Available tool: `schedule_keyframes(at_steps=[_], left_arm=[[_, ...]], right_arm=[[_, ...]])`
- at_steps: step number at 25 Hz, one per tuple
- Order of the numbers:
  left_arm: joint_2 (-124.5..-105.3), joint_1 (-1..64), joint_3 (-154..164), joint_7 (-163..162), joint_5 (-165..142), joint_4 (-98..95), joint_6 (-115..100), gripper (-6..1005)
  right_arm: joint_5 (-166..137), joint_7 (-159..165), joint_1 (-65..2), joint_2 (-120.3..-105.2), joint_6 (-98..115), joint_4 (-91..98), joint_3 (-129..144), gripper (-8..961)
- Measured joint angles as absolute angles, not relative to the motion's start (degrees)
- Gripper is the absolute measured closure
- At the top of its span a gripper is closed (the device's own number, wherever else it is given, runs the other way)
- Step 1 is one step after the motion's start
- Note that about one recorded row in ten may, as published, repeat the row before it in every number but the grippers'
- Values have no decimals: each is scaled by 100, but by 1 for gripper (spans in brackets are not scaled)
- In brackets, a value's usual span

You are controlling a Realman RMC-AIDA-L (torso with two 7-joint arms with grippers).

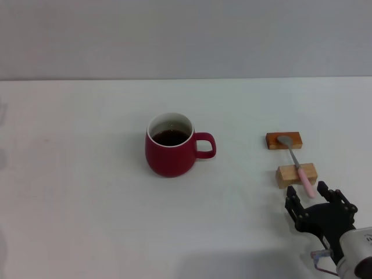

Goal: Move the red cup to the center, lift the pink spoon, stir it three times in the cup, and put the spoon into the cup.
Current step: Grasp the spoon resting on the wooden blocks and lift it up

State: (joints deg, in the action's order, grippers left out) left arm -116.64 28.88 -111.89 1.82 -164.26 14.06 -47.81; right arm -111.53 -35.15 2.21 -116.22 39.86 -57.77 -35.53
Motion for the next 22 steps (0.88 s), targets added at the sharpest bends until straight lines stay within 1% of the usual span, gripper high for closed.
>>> schedule_keyframes(at_steps=[5, 8, 13, 22], left_arm=[[-11667, 2902, -11190, 180, -16427, 1406, -4781, 155], [-11669, 2912, -11195, 179, -16427, 1406, -4781, 155], [-11672, 2925, -11236, 177, -16427, 1406, -4781, 155], [-11672, 2934, -11326, 175, -16427, 1406, -4767, 156]], right_arm=[[-11153, -3515, 126, -11627, 3906, -5717, -3629, 335], [-11153, -3516, 51, -11663, 3841, -5649, -3705, 334], [-11153, -3516, 5, -11677, 3831, -5615, -3713, 333], [-11153, -3516, -46, -11676, 3831, -5616, -3727, 342]])
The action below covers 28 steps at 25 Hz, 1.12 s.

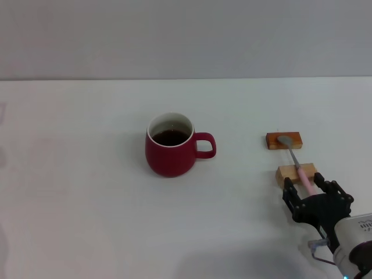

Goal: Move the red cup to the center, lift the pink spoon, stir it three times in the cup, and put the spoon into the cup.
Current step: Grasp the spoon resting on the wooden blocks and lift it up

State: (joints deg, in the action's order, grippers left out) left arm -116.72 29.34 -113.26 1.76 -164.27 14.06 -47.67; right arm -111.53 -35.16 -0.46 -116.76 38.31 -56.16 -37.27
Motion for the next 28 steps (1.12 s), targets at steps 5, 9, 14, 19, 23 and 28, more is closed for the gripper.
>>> schedule_keyframes(at_steps=[5, 9, 14, 19, 23, 28], left_arm=[[-11672, 2936, -11335, 175, -16427, 1400, -4767, 156], [-11672, 2936, -11338, 175, -16427, 1397, -4770, 156], [-11672, 2936, -11338, 175, -16427, 1397, -4772, 156], [-11672, 2935, -11338, 175, -16427, 1402, -4772, 156], [-11672, 2935, -11338, 175, -16426, 1405, -4772, 156], [-11672, 2935, -11338, 175, -16427, 1406, -4778, 156]], right_arm=[[-11153, -3516, -42, -11672, 3832, -5616, -3766, 353], [-11153, -3516, -45, -11672, 3832, -5614, -3766, 416], [-11153, -3516, -51, -11671, 3832, -5610, -3764, 455], [-11153, -3516, -44, -11672, 3832, -5607, -3761, 454], [-11153, -3516, -34, -11678, 3832, -5607, -3761, 453], [-11153, -3516, -18, -11686, 3832, -5607, -3761, 519]])
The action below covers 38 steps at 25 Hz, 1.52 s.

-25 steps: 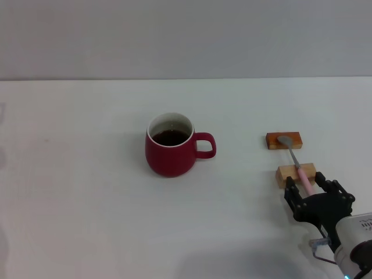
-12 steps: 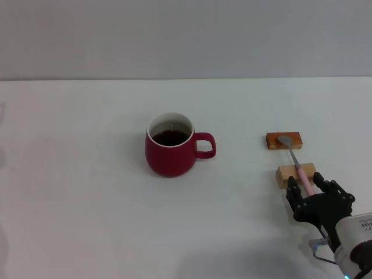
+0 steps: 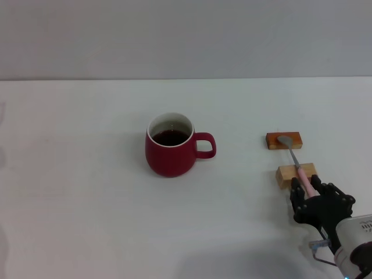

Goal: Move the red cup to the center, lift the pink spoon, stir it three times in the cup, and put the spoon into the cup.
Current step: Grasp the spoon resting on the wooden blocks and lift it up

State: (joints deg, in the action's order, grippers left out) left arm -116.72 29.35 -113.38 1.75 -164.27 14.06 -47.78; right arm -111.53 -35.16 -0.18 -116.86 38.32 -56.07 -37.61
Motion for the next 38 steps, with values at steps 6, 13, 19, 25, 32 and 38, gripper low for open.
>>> schedule_keyframes(at_steps=[6, 13, 19, 25, 32, 38], left_arm=[[-11664, 2935, -11338, 175, -16427, 1407, -4781, 156], [-11663, 2924, -11338, 175, -16427, 1406, -4781, 156], [-11663, 2905, -11338, 170, -16427, 1406, -4781, 155], [-11665, 2901, -11338, 167, -16427, 1406, -4788, 155], [-11677, 2900, -11338, 166, -16427, 1406, -4809, 155], [-11681, 2900, -11338, 166, -16427, 1406, -4817, 155]], right_arm=[[-11153, -3517, -3, -11689, 3832, -5624, -3759, 579], [-11153, -3517, 3, -11689, 3837, -5633, -3744, 592], [-11153, -3517, 9, -11689, 3837, -5634, -3745, 616], [-11153, -3519, 9, -11690, 3859, -5630, -3764, 639], [-11153, -3522, 9, -11690, 3869, -5621, -3763, 667], [-11153, -3525, 9, -11690, 3861, -5626, -3761, 667]])
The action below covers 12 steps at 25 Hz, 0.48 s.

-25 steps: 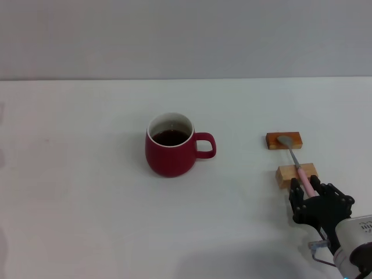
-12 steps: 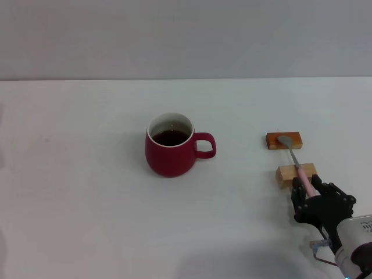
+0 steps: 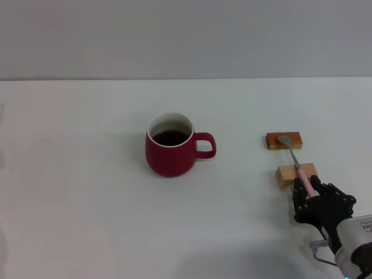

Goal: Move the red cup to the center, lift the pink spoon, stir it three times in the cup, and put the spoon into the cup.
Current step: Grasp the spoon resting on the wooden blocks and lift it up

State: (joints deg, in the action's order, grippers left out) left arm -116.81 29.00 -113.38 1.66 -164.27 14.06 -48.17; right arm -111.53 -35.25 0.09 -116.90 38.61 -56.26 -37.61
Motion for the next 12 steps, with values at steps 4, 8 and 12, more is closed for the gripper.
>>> schedule_keyframes(at_steps=[4, 8, 12], left_arm=[[-11681, 2900, -11338, 166, -16427, 1406, -4817, 155], [-11681, 2900, -11341, 166, -16427, 1406, -4823, 155], [-11681, 2900, -11347, 166, -16427, 1406, -4825, 155]], right_arm=[[-11153, -3525, 9, -11689, 3854, -5622, -3761, 667], [-11153, -3525, 9, -11689, 3849, -5618, -3761, 666], [-11153, -3525, 9, -11689, 3843, -5616, -3761, 666]])
